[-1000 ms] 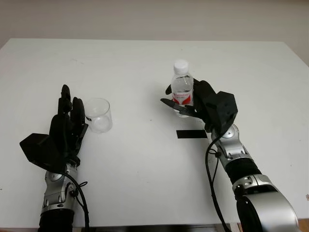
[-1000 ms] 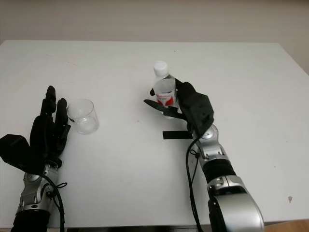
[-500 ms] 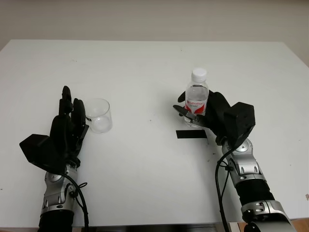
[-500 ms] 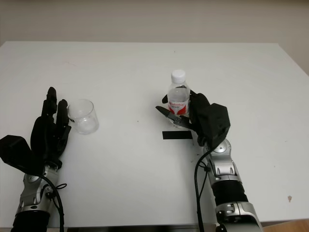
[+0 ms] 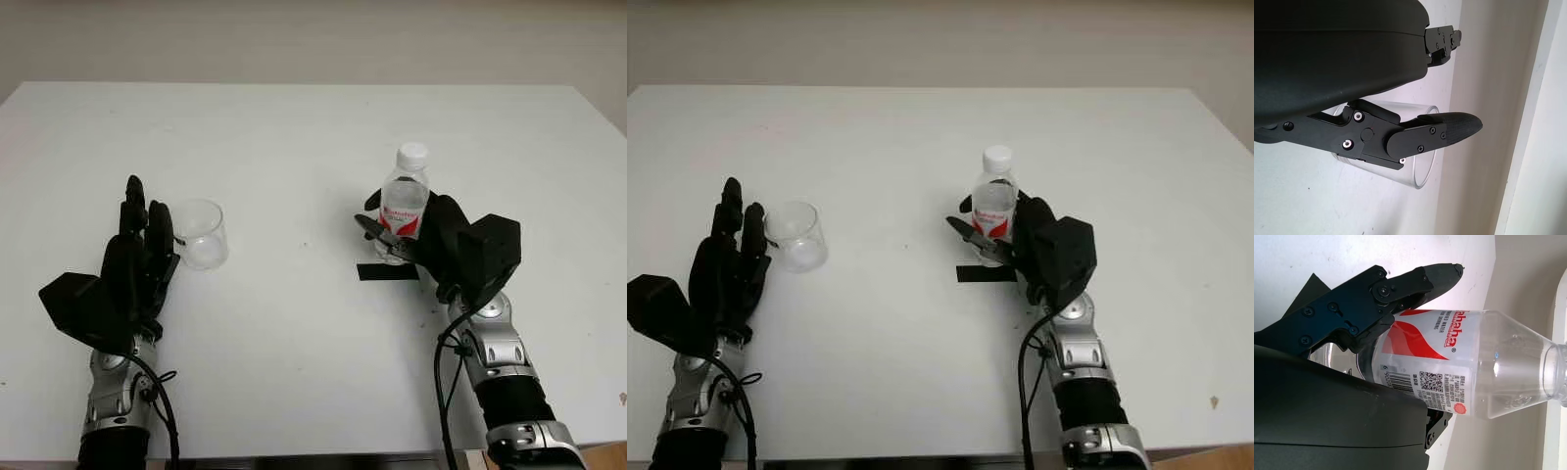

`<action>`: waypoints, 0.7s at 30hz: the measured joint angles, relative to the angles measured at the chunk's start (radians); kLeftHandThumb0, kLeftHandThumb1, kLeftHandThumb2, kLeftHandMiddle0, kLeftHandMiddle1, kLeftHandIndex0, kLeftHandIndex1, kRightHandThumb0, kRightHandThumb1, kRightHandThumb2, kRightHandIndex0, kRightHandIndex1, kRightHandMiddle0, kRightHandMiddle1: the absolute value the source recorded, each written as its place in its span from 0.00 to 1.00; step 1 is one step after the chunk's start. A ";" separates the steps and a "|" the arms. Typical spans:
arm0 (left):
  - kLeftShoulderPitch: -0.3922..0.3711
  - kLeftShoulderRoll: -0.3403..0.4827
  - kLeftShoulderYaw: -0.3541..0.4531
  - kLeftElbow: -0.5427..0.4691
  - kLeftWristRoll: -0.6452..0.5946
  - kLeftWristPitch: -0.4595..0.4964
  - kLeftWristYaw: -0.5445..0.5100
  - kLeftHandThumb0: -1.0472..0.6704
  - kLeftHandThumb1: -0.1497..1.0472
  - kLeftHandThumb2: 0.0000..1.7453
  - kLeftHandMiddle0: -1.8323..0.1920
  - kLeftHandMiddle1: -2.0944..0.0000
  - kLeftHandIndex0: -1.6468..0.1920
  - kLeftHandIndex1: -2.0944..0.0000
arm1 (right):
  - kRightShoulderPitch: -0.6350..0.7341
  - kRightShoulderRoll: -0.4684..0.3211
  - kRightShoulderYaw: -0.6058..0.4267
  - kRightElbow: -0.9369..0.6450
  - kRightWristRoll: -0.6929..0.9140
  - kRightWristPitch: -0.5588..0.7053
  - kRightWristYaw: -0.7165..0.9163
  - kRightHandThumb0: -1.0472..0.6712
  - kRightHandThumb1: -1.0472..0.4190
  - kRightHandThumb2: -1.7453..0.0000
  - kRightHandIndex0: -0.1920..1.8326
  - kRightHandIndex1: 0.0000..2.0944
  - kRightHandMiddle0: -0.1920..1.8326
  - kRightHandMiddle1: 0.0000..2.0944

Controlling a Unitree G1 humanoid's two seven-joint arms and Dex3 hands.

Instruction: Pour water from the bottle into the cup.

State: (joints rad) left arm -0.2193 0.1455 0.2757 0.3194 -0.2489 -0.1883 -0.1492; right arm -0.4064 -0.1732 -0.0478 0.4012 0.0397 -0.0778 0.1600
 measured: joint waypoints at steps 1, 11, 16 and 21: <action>0.004 0.000 0.000 -0.004 -0.003 0.001 -0.001 0.25 1.00 0.31 0.97 0.97 0.97 0.98 | 0.000 0.002 0.000 0.004 0.000 0.000 -0.001 0.39 0.00 0.78 0.63 1.00 0.48 1.00; 0.012 0.000 0.007 -0.018 -0.012 0.013 -0.001 0.24 1.00 0.30 0.96 0.97 0.96 0.97 | 0.007 0.023 -0.005 0.028 -0.002 -0.003 -0.023 0.38 0.00 0.80 0.42 1.00 0.35 1.00; 0.015 0.006 0.007 -0.022 -0.013 0.021 -0.004 0.24 1.00 0.30 0.96 0.97 0.96 0.97 | 0.013 0.029 -0.005 0.055 -0.006 -0.033 -0.030 0.37 0.00 0.80 0.38 1.00 0.34 1.00; 0.016 0.007 0.008 -0.023 -0.012 0.021 -0.001 0.25 1.00 0.30 0.95 0.97 0.95 0.97 | 0.013 0.031 -0.002 0.069 -0.024 -0.060 -0.046 0.35 0.00 0.81 0.29 0.97 0.28 1.00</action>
State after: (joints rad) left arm -0.2031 0.1528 0.2838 0.2968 -0.2609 -0.1673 -0.1499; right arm -0.3938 -0.1426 -0.0499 0.4706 0.0158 -0.1383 0.1141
